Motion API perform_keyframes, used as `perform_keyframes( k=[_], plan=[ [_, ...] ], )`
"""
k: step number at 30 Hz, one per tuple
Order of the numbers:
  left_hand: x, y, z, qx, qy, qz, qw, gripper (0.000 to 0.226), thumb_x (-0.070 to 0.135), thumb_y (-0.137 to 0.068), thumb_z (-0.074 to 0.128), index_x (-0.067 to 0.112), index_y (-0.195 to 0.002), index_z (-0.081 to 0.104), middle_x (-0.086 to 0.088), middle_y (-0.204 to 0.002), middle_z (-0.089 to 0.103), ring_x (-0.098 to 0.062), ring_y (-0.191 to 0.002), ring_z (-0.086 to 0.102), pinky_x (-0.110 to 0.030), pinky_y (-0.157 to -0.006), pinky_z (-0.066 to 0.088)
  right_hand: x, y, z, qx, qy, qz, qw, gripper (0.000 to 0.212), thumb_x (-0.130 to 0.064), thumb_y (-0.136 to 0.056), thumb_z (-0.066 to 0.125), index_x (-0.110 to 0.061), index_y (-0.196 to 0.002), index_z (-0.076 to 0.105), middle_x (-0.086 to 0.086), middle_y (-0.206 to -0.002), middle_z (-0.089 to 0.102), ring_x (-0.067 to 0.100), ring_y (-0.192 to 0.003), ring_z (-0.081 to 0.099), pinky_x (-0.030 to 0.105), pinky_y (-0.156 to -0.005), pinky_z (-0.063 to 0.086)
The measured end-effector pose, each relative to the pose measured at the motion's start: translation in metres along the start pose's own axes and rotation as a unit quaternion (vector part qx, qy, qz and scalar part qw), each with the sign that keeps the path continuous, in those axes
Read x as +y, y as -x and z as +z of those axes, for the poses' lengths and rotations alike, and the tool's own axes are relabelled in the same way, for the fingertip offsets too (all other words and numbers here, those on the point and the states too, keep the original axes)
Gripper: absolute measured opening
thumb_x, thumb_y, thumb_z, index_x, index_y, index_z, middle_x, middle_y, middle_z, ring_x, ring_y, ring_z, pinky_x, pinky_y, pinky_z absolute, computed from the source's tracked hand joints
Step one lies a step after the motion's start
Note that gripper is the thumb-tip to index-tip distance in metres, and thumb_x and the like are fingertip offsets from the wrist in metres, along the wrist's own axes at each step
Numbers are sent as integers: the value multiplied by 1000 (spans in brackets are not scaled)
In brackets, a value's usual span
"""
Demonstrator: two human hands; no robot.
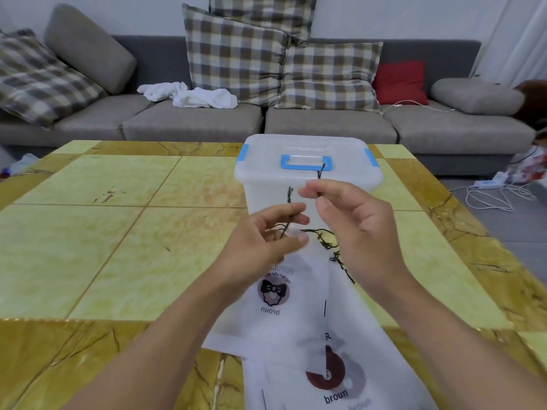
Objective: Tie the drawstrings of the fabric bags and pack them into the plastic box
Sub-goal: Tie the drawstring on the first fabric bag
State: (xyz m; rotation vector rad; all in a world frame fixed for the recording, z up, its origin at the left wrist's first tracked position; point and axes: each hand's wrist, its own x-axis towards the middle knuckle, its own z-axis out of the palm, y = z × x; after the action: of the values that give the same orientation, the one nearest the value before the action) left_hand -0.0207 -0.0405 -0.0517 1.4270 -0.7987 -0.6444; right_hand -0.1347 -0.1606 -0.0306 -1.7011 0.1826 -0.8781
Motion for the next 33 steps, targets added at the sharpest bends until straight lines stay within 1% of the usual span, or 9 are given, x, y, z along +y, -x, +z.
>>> perform_keyframes(
  k=[4, 7, 10, 13, 18, 23, 25, 29, 33],
  plan=[
    [2, 7, 10, -33, -31, -6, 999, 16, 8, -86, 75, 16, -100, 74, 11, -57, 56, -12, -53, 36, -20, -52, 33, 2, 5, 4, -108, 25, -26, 994, 40, -4, -96, 45, -17, -126, 68, -9, -131, 67, 6, -136, 48, 30, -110, 42],
    [0, 9, 17, -7, -35, -5, 999, 17, 16, -94, 66, 19, -78, 73, 9, -52, 52, -12, -50, 38, -22, -50, 32, 7, 3, 3, -158, 26, 37, 986, 40, 3, -99, 41, -11, -124, 69, -4, -123, 72, 1, -116, 63, 12, -87, 46],
    [-1, 11, 20, -1, -10, 1, 1000, 20, 14, -99, 58, 5, -88, 72, 10, -59, 64, -10, -49, 40, -17, -47, 34, 10, 0, -1, -160, -13, 94, 982, 44, 9, -101, 37, -9, -134, 61, 4, -117, 73, -1, -91, 68, 9, -73, 46],
    [-5, 7, 17, 9, 24, -10, 1000, 19, 15, -100, 58, 5, -97, 74, 1, -65, 64, -12, -52, 41, -18, -48, 35, 19, -1, -10, -148, -7, 96, 984, 52, -3, -100, 54, -23, -148, 43, 1, -107, 76, 5, -92, 69, 19, -85, 51],
    [-9, 2, 8, 21, 24, -28, 999, 13, 10, -97, 62, 16, -104, 72, -3, -63, 62, -12, -51, 46, -20, -52, 40, 28, -3, -14, -119, 87, 80, 986, 10, -11, -88, 73, -16, -96, 78, -4, -85, 77, 5, -79, 71, 17, -73, 50],
    [-6, -1, 6, 45, 79, -50, 995, 22, 6, -96, 62, 11, -117, 62, -14, -93, 77, -10, -68, 68, -17, -53, 47, 27, -9, -21, -49, 163, 49, 984, 15, -12, -91, 71, -18, -77, 74, -9, -68, 70, 7, -61, 58, 22, -62, 48],
    [-5, -2, 4, 67, 109, -62, 990, 16, 5, -95, 62, 8, -111, 63, -13, -97, 78, -11, -79, 73, -15, -53, 46, 23, -9, -21, -29, 126, 82, 988, 16, -18, -92, 70, -19, -76, 70, -12, -79, 68, 7, -67, 58, 17, -64, 48],
    [-1, -5, -1, 72, 193, -78, 975, 15, 1, -93, 63, 9, -106, 64, -10, -98, 77, -11, -77, 70, -13, -54, 45, 21, 2, -9, -169, 145, 115, 968, 11, -19, -86, 77, -18, -76, 76, -19, -127, 63, -8, -112, 60, 15, -99, 40],
    [4, -3, -2, 54, 230, -80, 968, 13, -4, -92, 60, 7, -99, 63, -13, -98, 77, -11, -74, 73, -13, -62, 55, 28, 6, 1, -168, 146, 117, 968, 13, -20, -82, 81, -20, -70, 77, 0, -74, 73, 4, -68, 59, 24, -73, 45]
  ],
)
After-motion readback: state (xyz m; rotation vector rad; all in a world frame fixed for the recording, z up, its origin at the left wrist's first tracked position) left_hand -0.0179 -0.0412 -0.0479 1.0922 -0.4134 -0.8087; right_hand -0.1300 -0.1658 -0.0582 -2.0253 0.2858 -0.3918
